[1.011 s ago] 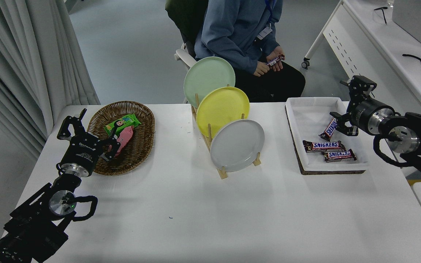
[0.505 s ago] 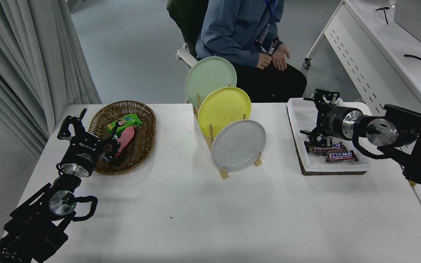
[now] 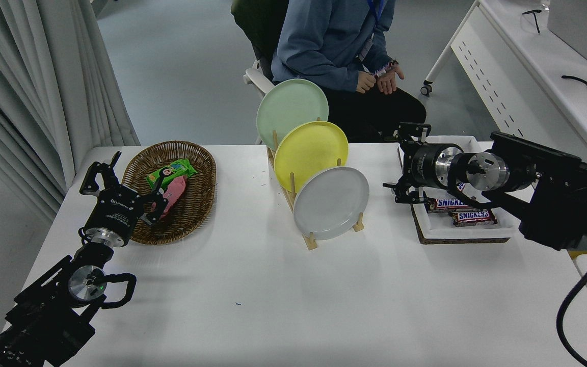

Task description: Place the plate on the table

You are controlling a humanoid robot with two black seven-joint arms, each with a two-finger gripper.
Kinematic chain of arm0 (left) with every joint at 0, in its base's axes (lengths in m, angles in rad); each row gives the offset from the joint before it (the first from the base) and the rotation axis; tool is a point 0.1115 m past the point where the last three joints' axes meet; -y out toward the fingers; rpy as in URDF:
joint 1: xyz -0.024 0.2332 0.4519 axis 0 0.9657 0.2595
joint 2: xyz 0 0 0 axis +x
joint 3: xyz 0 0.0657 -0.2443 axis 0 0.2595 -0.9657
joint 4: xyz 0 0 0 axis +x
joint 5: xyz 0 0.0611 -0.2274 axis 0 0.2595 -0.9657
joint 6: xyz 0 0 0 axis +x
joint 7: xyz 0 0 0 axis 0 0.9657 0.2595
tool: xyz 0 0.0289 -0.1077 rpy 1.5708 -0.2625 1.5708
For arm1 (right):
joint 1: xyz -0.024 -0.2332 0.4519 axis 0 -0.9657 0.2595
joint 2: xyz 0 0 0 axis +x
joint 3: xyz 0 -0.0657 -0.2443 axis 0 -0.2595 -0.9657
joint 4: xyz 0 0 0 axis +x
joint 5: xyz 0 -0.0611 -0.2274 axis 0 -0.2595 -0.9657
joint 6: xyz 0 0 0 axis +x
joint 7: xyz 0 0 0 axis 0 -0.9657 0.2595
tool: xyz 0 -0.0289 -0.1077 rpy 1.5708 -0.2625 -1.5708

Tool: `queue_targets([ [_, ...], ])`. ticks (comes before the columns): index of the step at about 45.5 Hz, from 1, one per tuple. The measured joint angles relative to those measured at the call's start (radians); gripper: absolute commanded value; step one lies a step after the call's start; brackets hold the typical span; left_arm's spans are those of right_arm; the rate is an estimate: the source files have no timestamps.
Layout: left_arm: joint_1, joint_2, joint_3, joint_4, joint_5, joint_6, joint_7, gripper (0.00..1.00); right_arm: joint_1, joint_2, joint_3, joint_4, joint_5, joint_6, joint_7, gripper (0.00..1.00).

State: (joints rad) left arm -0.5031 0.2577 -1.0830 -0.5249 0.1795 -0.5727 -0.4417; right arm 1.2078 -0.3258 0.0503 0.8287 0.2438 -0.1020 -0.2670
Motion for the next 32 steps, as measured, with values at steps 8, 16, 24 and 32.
queue_targets([
  [8, 0.0, 0.0, 0.0, 0.0, 0.0, 0.0, 0.0, 1.0, 0.005, 0.049, -0.002, -0.019, -0.033, -0.003, -0.001, 1.0],
  [16, 0.0, 0.0, 0.0, 0.0, 0.0, -0.001, 0.0, 1.0, 0.006, 0.109, -0.002, -0.067, -0.051, 0.018, -0.001, 1.0],
  [24, 0.0, 0.0, 0.0, 0.0, 0.0, -0.001, 0.0, 1.0, 0.002, 0.166, -0.002, -0.123, -0.057, 0.064, -0.001, 1.0],
  [32, 0.0, 0.0, 0.0, -0.001, 0.0, -0.001, 0.0, 1.0, -0.003, 0.201, -0.001, -0.157, -0.061, 0.086, -0.001, 0.99],
])
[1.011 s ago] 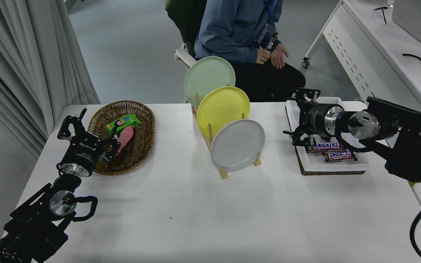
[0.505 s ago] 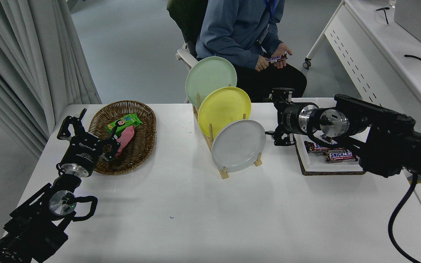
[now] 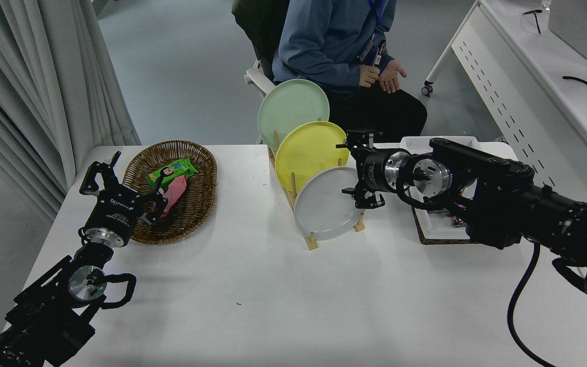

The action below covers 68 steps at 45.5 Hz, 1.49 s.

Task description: Place the plate on the table

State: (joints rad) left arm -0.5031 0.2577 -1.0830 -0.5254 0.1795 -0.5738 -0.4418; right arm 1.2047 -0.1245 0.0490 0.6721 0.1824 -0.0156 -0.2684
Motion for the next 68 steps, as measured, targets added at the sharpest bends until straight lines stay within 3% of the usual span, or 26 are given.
queue_targets([
  [11, 0.0, 0.0, 0.0, 0.0, 0.0, 0.0, 0.0, 1.0, -0.005, 0.017, 0.001, -0.015, 0.003, 0.006, -0.001, 0.97],
  [25, 0.0, 0.0, 0.0, 0.0, 0.0, 0.001, 0.0, 1.0, -0.009, 0.02, 0.014, -0.017, 0.013, -0.006, -0.003, 0.8],
  [40, 0.0, 0.0, 0.0, 0.0, 0.0, 0.001, 0.0, 1.0, -0.007, 0.017, 0.042, -0.016, 0.018, -0.056, -0.003, 0.77],
  [51, 0.0, 0.0, 0.0, 0.0, 0.0, 0.001, 0.0, 1.0, -0.01, 0.016, 0.061, -0.012, 0.029, -0.087, -0.004, 0.69],
  [63, 0.0, 0.0, 0.0, 0.0, 0.0, 0.0, 0.0, 1.0, -0.015, 0.016, 0.07, -0.004, 0.072, -0.097, -0.007, 0.69],
  [68, 0.0, 0.0, 0.0, 0.0, 0.0, 0.0, 0.0, 1.0, -0.018, 0.017, 0.073, -0.001, 0.085, -0.099, -0.008, 0.62],
])
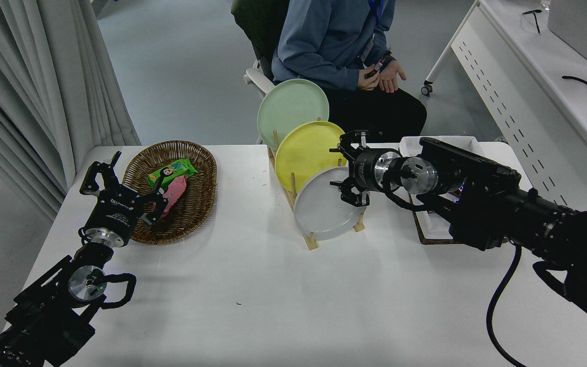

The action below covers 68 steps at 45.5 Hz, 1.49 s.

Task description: Place the plate on the table

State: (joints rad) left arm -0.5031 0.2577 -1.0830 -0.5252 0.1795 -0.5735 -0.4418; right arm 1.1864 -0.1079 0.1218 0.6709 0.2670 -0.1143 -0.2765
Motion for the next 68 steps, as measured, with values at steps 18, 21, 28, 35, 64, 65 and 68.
queue_targets([
  [18, 0.0, 0.0, 0.0, 0.0, 0.0, 0.0, 0.0, 1.0, -0.014, -0.003, 0.019, 0.015, 0.01, -0.002, -0.001, 0.53],
  [21, 0.0, 0.0, 0.0, 0.0, 0.0, 0.0, 0.0, 1.0, -0.015, -0.005, 0.021, 0.016, 0.01, -0.003, 0.0, 0.53],
  [28, 0.0, 0.0, 0.0, 0.0, 0.0, 0.0, 0.0, 1.0, -0.016, -0.011, 0.027, 0.018, 0.01, -0.006, 0.0, 0.5],
  [35, 0.0, 0.0, 0.0, 0.0, 0.0, 0.001, 0.0, 1.0, -0.015, -0.016, 0.033, 0.019, 0.006, -0.012, 0.0, 0.48],
  [64, 0.0, 0.0, 0.0, 0.0, 0.0, 0.001, 0.0, 1.0, -0.006, -0.025, 0.037, 0.022, 0.001, -0.015, -0.019, 0.33],
  [65, 0.0, 0.0, 0.0, 0.0, 0.0, 0.001, 0.0, 1.0, -0.006, -0.025, 0.037, 0.022, 0.001, -0.015, -0.02, 0.33],
  [68, 0.0, 0.0, 0.0, 0.0, 0.0, 0.001, 0.0, 1.0, -0.006, -0.025, 0.038, 0.022, 0.0, -0.015, -0.024, 0.33],
])
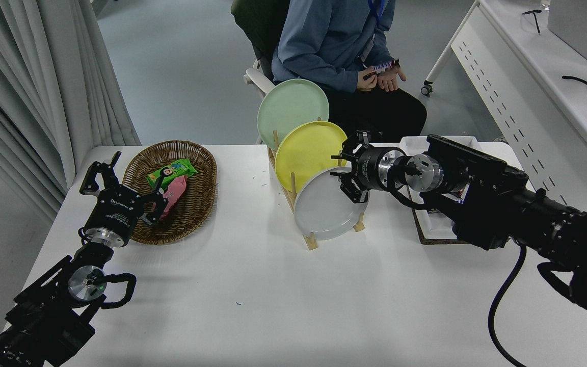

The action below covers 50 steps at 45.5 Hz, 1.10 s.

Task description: Place the plate on the table

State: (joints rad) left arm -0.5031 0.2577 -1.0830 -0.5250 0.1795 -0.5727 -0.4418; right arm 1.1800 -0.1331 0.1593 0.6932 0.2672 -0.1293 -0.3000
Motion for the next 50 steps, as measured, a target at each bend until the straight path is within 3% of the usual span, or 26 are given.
queue_targets([
  [32, 0.0, 0.0, 0.0, 0.0, 0.0, -0.001, 0.0, 1.0, 0.0, -0.012, 0.002, 0.006, 0.0, 0.008, -0.01, 0.31],
  [50, 0.0, 0.0, 0.0, 0.0, 0.0, -0.001, 0.0, 1.0, 0.005, -0.035, 0.002, 0.015, 0.001, 0.014, -0.017, 0.23],
])
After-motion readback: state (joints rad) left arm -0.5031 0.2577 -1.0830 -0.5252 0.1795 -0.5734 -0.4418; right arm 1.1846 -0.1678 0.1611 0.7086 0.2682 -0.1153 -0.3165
